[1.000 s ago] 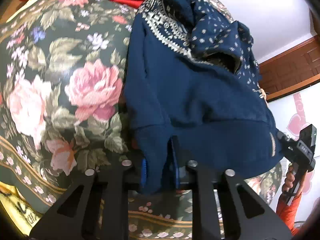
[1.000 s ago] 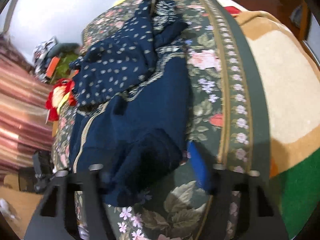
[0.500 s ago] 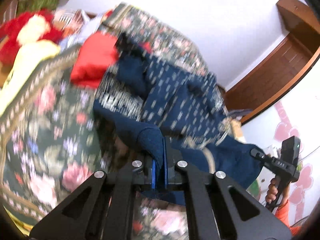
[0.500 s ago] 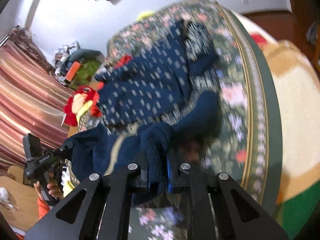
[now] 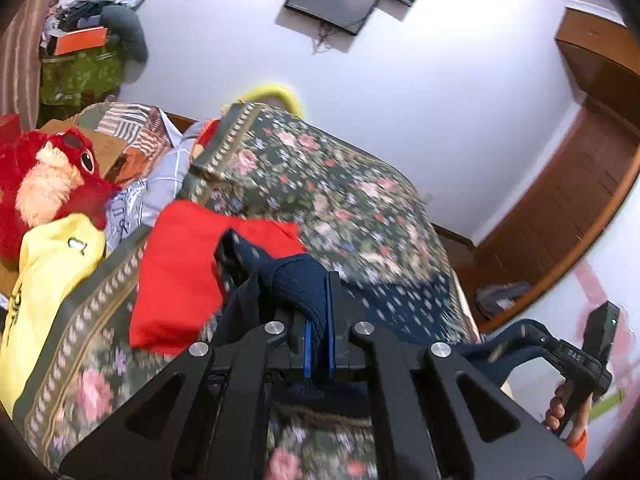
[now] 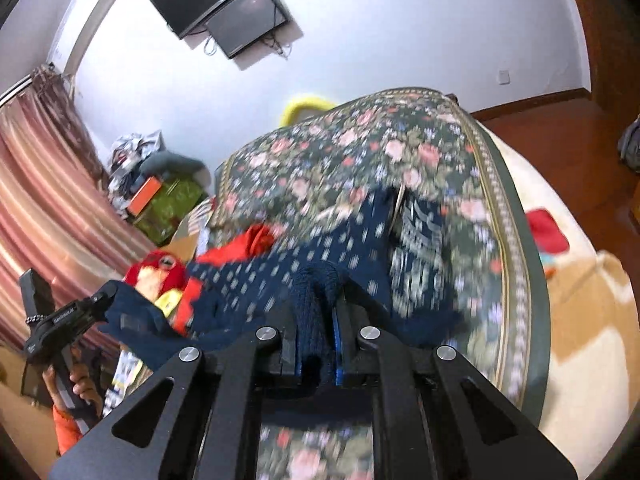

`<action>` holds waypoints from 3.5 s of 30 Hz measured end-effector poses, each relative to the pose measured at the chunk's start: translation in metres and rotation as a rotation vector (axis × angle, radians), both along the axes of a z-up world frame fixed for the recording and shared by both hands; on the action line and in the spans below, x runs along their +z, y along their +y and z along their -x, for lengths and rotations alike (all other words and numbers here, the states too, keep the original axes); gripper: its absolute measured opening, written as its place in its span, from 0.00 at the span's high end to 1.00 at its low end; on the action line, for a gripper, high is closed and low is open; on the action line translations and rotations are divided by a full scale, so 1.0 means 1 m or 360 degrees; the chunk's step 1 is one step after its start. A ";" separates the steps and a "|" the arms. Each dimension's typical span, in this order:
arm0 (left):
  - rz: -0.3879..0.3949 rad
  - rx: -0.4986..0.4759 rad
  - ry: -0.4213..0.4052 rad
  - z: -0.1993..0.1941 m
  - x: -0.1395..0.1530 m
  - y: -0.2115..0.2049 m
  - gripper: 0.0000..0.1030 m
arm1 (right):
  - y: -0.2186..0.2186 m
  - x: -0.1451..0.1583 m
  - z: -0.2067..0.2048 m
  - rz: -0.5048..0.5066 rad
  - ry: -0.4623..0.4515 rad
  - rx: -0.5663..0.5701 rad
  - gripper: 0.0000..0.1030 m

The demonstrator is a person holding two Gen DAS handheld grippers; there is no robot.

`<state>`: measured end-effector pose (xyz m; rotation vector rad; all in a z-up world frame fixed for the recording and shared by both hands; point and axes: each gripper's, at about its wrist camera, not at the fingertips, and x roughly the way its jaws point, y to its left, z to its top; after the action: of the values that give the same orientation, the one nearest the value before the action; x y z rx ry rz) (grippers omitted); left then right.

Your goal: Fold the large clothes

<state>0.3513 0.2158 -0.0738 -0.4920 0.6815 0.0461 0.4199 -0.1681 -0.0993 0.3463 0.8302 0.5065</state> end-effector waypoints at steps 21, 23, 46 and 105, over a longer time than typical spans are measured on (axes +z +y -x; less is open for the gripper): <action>-0.0178 0.0048 0.0511 -0.104 -0.140 0.026 0.76 | 0.013 -0.108 -0.124 0.0249 0.0258 -0.0157 0.63; -0.0148 0.0047 0.0520 -0.096 -0.134 0.030 0.58 | 0.007 -0.100 -0.120 0.0293 0.0225 -0.0171 0.58; -0.0482 -0.0394 0.0505 -0.084 -0.131 -0.081 0.47 | 0.085 -0.081 -0.058 0.0421 0.0118 0.0277 0.53; 0.0871 0.0296 0.0274 -0.011 -0.222 0.000 0.11 | 0.036 -0.095 0.015 0.0533 0.0235 0.0175 0.18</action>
<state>0.3623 0.2163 -0.2957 -1.0869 0.8164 0.0776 0.4052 -0.1322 -0.1946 0.0291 1.0638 0.4379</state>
